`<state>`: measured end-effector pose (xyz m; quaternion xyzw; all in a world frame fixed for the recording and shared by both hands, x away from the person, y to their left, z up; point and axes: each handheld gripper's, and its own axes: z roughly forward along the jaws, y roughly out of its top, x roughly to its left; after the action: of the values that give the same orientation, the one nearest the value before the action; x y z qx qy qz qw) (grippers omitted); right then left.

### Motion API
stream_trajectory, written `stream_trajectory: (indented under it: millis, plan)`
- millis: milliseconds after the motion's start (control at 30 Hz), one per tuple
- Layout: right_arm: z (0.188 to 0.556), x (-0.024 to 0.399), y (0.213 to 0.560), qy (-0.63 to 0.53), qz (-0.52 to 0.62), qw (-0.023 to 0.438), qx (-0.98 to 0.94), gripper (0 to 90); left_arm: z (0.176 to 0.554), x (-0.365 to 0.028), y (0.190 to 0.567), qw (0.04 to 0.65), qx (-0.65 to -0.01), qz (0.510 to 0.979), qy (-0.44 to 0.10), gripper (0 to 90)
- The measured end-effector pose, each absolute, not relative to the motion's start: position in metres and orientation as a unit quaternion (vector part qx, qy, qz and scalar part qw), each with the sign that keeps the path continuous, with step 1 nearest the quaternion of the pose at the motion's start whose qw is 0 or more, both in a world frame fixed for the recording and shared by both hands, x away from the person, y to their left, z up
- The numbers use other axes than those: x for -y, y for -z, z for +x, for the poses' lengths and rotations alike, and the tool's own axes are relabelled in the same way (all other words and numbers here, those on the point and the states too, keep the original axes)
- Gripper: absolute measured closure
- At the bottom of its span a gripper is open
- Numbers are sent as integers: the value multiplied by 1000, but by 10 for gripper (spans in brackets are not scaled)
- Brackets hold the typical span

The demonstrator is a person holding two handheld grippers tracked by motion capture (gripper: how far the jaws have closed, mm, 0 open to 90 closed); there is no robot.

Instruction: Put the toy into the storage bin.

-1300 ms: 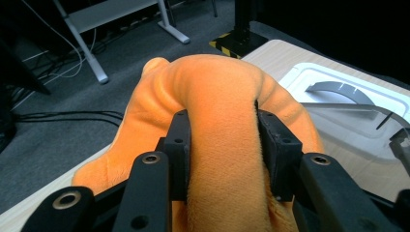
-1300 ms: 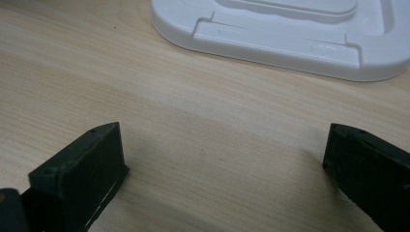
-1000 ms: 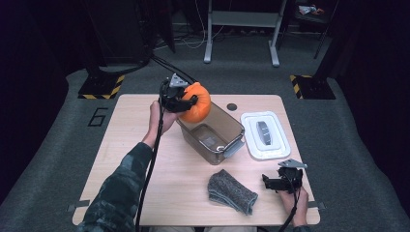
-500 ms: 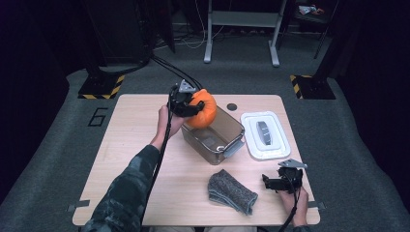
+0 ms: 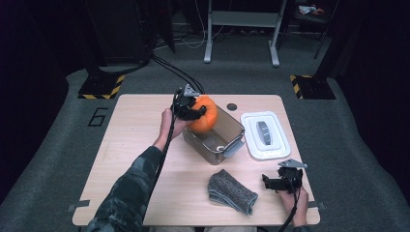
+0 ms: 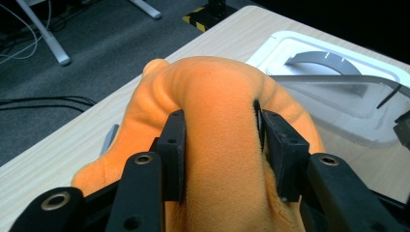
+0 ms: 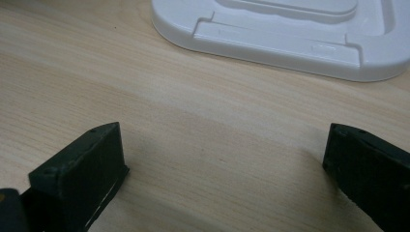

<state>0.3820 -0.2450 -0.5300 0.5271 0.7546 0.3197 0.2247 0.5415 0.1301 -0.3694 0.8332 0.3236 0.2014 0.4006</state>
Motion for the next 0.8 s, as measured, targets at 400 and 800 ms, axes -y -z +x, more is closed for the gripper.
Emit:
stream_trajectory:
  millis: [400,800]
  plan:
    - [382,245,530,-320,527,225,-755,3,544,-126,378,389,-325,839,-197,549]
    - [382,245,530,-319,527,225,-755,3,548,-125,387,369,-333,848,-185,483]
